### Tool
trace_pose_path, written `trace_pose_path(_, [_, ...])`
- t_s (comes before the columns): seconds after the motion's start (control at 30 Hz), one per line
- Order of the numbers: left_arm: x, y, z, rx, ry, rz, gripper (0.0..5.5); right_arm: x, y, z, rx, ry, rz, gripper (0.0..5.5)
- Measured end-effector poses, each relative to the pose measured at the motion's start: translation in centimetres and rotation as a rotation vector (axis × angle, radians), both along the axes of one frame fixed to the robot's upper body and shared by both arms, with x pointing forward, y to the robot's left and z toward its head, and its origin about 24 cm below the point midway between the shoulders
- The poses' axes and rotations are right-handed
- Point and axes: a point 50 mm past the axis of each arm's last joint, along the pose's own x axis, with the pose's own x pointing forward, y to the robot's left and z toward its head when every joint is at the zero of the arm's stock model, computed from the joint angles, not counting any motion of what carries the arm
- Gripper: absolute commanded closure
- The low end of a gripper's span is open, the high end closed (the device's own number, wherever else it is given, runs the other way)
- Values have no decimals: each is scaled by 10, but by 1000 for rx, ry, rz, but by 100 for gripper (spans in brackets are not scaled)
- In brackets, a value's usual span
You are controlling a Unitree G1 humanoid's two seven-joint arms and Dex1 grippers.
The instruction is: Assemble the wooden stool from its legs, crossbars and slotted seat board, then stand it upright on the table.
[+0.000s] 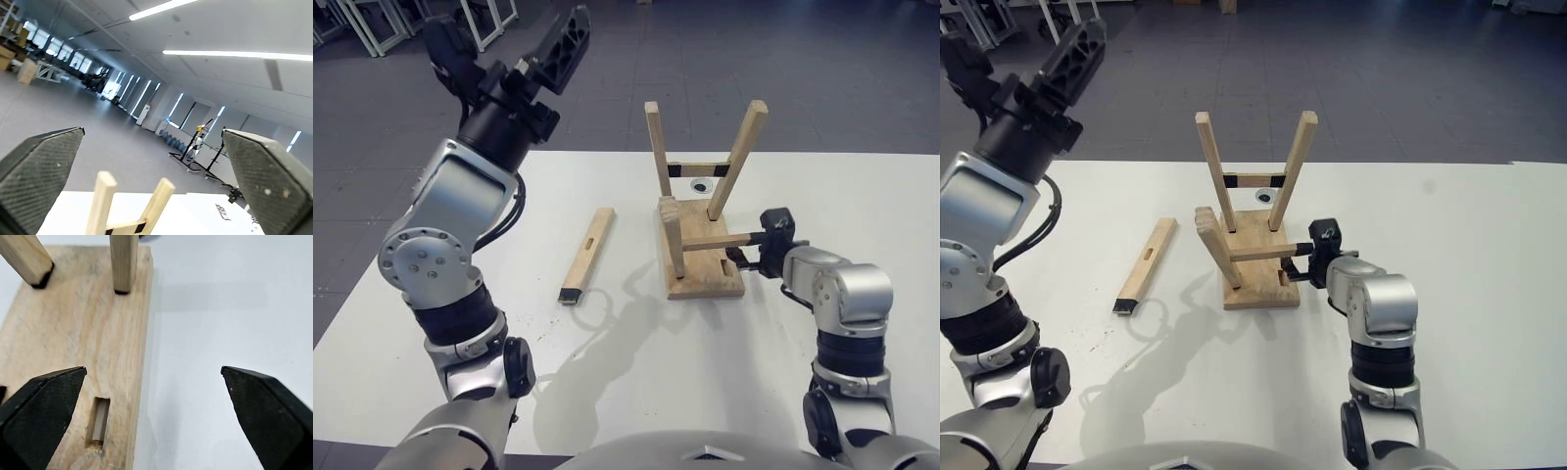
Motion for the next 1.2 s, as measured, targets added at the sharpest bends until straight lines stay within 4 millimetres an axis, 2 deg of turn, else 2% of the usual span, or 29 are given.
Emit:
trace_pose_path(0.17, [-2,6,-19,14,71,49,30,-3,1,2,32,18,-10,41])
trace_pose_path(0.23, [-2,14,-32,69,131,110,30,-2,-2,1,34,15,-27,41])
trace_pose_path(0.37, [-11,30,-76,299,316,192,30,-2,-22,-5,6,15,-107,41])
trace_pose_path(0.47, [-23,28,-117,399,451,140,30,0,-30,-3,1,-10,-145,41])
trace_pose_path(0.57, [-33,24,-155,504,567,87,2,0,-38,-2,17,-14,-179,41])
trace_pose_path(0.6, [-35,23,-162,527,585,78,2,0,-39,-2,18,-15,-182,41])
trace_pose_path(0.8, [-38,26,-187,726,617,94,2,0,-38,-3,19,-14,-185,41])
trace_pose_path(0.87, [-38,26,-190,752,613,92,2,0,-36,-3,21,-14,-179,41])
trace_pose_path(1.0, [-49,29,-214,749,697,64,2,0,-35,-1,24,-22,-176,41])
trace_pose_path(1.07, [-50,28,-218,746,698,58,2,0,-35,-1,25,-23,-176,41])
trace_pose_path(1.2, [-51,28,-222,752,707,55,71,-1,-34,0,25,-29,-177,41])
